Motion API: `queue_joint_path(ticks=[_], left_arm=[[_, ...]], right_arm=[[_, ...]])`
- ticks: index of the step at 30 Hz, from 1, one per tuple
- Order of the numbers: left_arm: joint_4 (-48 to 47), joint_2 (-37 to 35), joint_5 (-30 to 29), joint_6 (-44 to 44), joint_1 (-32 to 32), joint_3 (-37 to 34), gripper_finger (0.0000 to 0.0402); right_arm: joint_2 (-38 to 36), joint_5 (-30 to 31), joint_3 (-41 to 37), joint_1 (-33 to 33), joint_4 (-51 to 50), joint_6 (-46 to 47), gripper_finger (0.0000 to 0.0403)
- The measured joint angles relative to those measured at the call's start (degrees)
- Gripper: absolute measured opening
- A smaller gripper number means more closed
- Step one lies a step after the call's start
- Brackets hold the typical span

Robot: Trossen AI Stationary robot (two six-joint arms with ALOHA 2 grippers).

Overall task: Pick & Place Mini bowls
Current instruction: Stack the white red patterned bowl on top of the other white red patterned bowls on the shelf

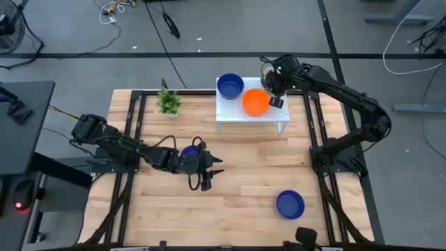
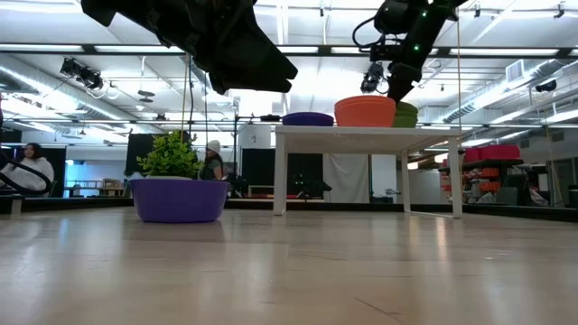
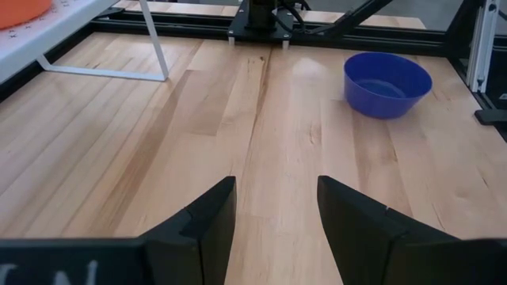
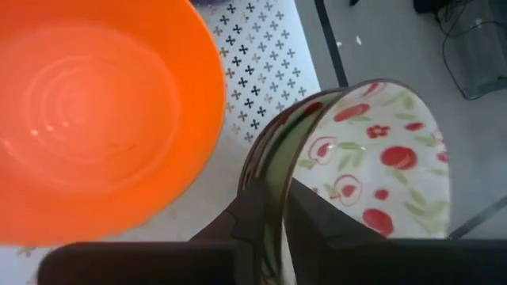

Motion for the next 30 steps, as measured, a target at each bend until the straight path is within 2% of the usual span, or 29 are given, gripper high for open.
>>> queue_joint_path(ticks=[10,14,24,28,30], left_arm=[[0.01,0.0,0.0,-0.02,0.0,0.0,0.0183],[0.0,0.0,0.0,-0.02,0.0,0.0,0.0183],[0.01,0.0,0.0,-0.01,0.0,0.0,0.0183],[0.02,0.0,0.0,-0.02,0.0,0.0,0.0183],[0.01,0.0,0.0,-0.02,0.0,0.0,0.0183]], right_arm=[[0.64,0.22,0.0,-0.09,0.01,-0.02,0.0062],[0.55,0.49,0.0,-0.1,0.07,-0.02,0.0094],[-3.94,0.2,0.0,-0.07,1.39,0.05,0.0211],[-5.65,-0.84,0.0,-0.04,2.18,0.49,0.0226],[-5.95,-4.84,0.0,-0.07,3.44,1.91,0.0216]])
